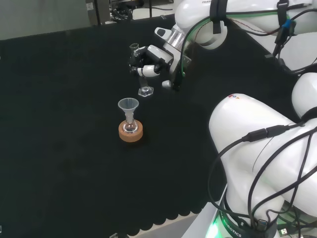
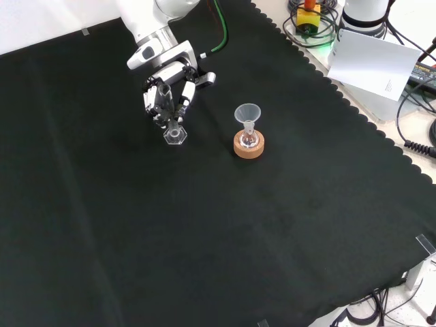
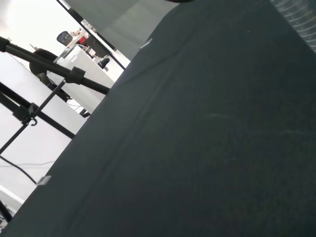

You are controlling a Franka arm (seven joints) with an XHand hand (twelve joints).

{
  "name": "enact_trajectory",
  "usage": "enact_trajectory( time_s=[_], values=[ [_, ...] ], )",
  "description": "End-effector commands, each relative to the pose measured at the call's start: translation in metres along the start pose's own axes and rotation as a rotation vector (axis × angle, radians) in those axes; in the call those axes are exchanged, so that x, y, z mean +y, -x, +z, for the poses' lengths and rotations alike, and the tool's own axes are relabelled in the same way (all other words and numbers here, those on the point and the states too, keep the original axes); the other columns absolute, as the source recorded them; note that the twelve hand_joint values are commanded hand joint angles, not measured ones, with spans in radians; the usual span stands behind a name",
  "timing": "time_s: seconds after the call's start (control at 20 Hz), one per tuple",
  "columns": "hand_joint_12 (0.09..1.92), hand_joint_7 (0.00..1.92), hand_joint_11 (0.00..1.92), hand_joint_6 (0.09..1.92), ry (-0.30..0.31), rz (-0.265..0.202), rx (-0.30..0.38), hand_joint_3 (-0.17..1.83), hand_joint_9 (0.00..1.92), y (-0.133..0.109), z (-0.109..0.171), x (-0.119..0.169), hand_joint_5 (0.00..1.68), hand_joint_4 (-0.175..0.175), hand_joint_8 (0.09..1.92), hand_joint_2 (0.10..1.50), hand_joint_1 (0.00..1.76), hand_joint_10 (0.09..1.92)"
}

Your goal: Put the graduated cylinder back on the table.

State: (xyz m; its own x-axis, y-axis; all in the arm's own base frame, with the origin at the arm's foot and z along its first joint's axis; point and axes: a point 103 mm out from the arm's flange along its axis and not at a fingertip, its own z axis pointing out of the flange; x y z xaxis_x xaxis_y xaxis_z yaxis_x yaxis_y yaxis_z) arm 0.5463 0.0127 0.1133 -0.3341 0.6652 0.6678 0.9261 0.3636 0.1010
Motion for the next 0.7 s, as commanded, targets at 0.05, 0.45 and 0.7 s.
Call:
enact_trajectory(
  time_s=[0.05, 0.45, 0.7],
  values=[
    [0.84, 0.93, 1.07, 1.13, 0.013, 0.010, 0.012, 0.00, 1.31, 0.007, 0.006, 0.000, 0.90, -0.175, 1.12, 1.15, 1.25, 0.18],
    [0.85, 0.92, 1.06, 1.15, 0.062, 0.037, 0.023, 0.00, 1.30, 0.017, 0.012, -0.006, 0.89, -0.175, 1.13, 1.16, 1.24, 0.18],
    [0.88, 0.88, 1.03, 1.19, 0.063, 0.037, 0.035, 0.00, 1.26, 0.019, 0.013, -0.007, 0.86, -0.175, 1.18, 1.17, 1.24, 0.18]
  ],
)
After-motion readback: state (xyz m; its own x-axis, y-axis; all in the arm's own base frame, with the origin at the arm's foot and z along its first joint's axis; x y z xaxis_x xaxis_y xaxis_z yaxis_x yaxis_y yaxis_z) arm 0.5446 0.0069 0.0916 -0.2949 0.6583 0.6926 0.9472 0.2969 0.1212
